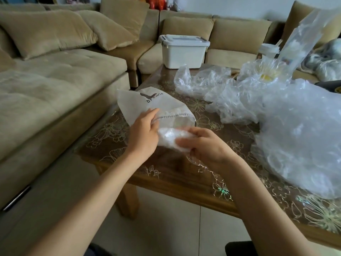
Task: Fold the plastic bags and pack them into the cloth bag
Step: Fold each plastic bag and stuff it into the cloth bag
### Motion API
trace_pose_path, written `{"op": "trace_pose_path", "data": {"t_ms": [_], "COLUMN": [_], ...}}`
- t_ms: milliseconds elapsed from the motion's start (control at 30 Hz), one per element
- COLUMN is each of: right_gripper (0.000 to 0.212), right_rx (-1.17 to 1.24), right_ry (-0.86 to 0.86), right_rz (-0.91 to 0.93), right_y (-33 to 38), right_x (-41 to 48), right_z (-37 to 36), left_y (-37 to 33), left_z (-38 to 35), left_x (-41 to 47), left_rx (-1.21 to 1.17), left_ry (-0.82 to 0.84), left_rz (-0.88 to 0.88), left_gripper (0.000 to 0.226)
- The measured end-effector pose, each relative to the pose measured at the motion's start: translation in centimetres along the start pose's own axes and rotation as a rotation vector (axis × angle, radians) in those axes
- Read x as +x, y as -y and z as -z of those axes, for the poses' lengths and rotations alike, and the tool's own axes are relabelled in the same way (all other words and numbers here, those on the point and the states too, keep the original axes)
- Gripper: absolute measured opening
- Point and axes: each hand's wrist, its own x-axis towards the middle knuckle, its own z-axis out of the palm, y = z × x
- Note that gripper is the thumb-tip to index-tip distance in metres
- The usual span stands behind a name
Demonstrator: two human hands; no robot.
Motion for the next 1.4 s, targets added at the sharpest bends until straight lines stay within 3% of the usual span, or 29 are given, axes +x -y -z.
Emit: {"op": "trace_pose_path", "data": {"t_ms": [100, 233, 300, 367, 467, 500, 600, 700, 767, 833, 933, 1167, 1267, 1400], "right_gripper": [0.018, 0.026, 0.029, 0.018, 0.008, 0.011, 0.022, 0.03, 0.047, 0.057, 0.049, 0.02, 0.019, 0.018], "right_rx": [0.075, -0.498, -0.643, -0.463, 0.181, 0.276, 0.242, 0.2, 0.082, -0.19, -0.34, -0.378, -0.467, -0.953], "right_ry": [-0.161, -0.366, -0.385, -0.299, -0.158, -0.166, -0.174, -0.028, 0.011, -0.024, -0.05, -0.126, -0.279, -0.559], "right_rz": [0.044, 0.036, 0.01, -0.028, -0.137, -0.134, -0.117, -0.156, -0.169, -0.115, -0.005, 0.037, 0.138, 0.473], "right_y": [-0.4, -1.5, -1.6, -1.3, -0.7, -1.0, -1.4, -0.6, -0.2, -0.1, 0.0, 0.0, -0.4, -1.2], "right_x": [1.0, 1.8, 1.8, 1.9, 1.9, 2.1, 2.5, 2.1, 1.3, 0.1, -1.9, -5.3, -6.7, -7.6], "right_z": [-1.9, -3.4, -3.9, -4.3, -6.0, -6.5, -7.1, -6.0, -4.9, -3.7, -2.6, 2.4, 5.0, 7.2], "left_y": [-0.3, -0.3, -0.5, -0.7, -0.6, -0.4, 0.4, 1.1, 1.4, 1.7, 2.2, 1.8, 0.9, 1.1], "left_z": [0.0, 0.3, 0.9, 1.4, 1.4, 1.1, 0.9, 2.3, 3.2, 3.1, 2.2, 0.0, -0.3, 0.2], "left_x": [-0.9, -2.2, -2.4, -2.5, -2.8, -3.1, -3.6, -3.2, -2.9, -2.9, -3.0, -6.4, -7.3, -5.4], "left_rx": [-0.075, -0.092, -0.116, -0.144, -0.159, -0.164, -0.092, -0.055, -0.088, -0.104, -0.006, 0.683, 0.783, 0.753], "left_ry": [-0.037, -0.111, -0.162, -0.209, -0.159, -0.116, -0.037, -0.054, -0.078, -0.085, -0.049, 0.268, 0.396, 0.436], "left_rz": [-0.049, -0.119, -0.117, -0.128, -0.138, -0.139, -0.209, -0.193, -0.126, -0.082, -0.114, -0.133, 0.028, 0.072], "left_gripper": [0.044, 0.042, 0.042, 0.042, 0.044, 0.046, 0.047, 0.045, 0.042, 0.041, 0.044, 0.081, 0.077, 0.074]}}
